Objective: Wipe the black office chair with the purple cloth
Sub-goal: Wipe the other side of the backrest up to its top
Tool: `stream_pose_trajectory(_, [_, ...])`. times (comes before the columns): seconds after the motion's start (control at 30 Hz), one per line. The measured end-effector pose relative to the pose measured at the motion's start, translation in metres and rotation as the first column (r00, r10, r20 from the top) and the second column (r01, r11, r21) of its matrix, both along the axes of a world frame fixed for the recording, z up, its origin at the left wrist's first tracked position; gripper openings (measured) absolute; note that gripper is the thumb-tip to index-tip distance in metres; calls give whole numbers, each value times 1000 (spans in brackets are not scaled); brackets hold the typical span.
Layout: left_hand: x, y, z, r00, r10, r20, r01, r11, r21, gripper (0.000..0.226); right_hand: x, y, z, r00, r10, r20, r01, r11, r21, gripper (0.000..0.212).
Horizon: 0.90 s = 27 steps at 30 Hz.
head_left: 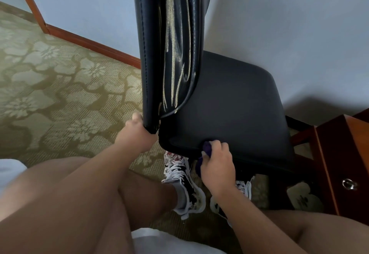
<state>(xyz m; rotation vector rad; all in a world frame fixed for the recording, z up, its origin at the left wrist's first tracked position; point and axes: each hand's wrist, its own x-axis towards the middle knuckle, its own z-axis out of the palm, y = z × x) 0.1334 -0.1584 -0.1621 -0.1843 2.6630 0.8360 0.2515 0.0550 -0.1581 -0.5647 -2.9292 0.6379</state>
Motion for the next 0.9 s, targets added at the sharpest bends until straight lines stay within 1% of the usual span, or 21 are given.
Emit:
stream_pose_trajectory(0.13, [-3, -2, -2, 1000, 16, -16, -16, 1000, 8, 52, -29, -32, 10, 991, 134, 21, -133, 991, -6, 23])
stream_pose_trajectory(0.2, [-6, -4, -3, 999, 42, -17, -41, 999, 28, 48, -45, -44, 15, 968, 245, 55, -244, 970, -13, 28])
stream_pose_trajectory(0.27, [-9, -5, -6, 998, 49, -29, -48, 998, 49, 44, -61, -52, 18, 918, 384, 94, -387, 922, 15, 30])
stream_pose_trajectory(0.43, [-22, -10, -12, 994, 91, -57, -86, 993, 79, 43, -98, -48, 27, 739, 644, 201, -666, 743, 65, 31])
stream_pose_trajectory(0.53, [-25, -12, -14, 993, 100, -66, -95, 992, 85, 43, -120, -43, 36, 583, 756, 298, -811, 563, 158, 36])
stream_pose_trajectory(0.57, [-26, -13, -14, 993, 102, -61, -96, 992, 84, 43, -129, -41, 39, 547, 771, 325, -837, 512, 193, 39])
stream_pose_trajectory(0.6, [-26, -13, -14, 993, 106, -60, -101, 992, 81, 43, -139, -39, 41, 533, 774, 340, -846, 485, 221, 40])
stream_pose_trajectory(0.63, [-26, -14, -14, 992, 111, -66, -105, 991, 78, 43, -149, -35, 43, 540, 769, 342, -842, 483, 240, 41])
stream_pose_trajectory(0.67, [-25, -13, -14, 991, 113, -71, -108, 992, 71, 41, -159, -31, 43, 566, 755, 331, -824, 505, 257, 42])
stream_pose_trajectory(0.73, [-25, -13, -12, 990, 123, -68, -118, 991, 69, 34, -169, -25, 39, 661, 700, 272, -750, 607, 263, 42])
stream_pose_trajectory(0.8, [-26, -14, -11, 987, 158, -32, -154, 981, 116, 33, -163, -30, 31, 750, 638, 176, -662, 720, 209, 39])
stream_pose_trajectory(0.83, [-28, -15, -10, 985, 174, -17, -171, 976, 137, 38, -155, -36, 25, 775, 621, 118, -632, 754, 182, 38])
stream_pose_trajectory(0.9, [-31, -16, -8, 984, 180, -11, -177, 974, 142, 45, -133, -48, 13, 777, 630, 14, -622, 763, 173, 35])
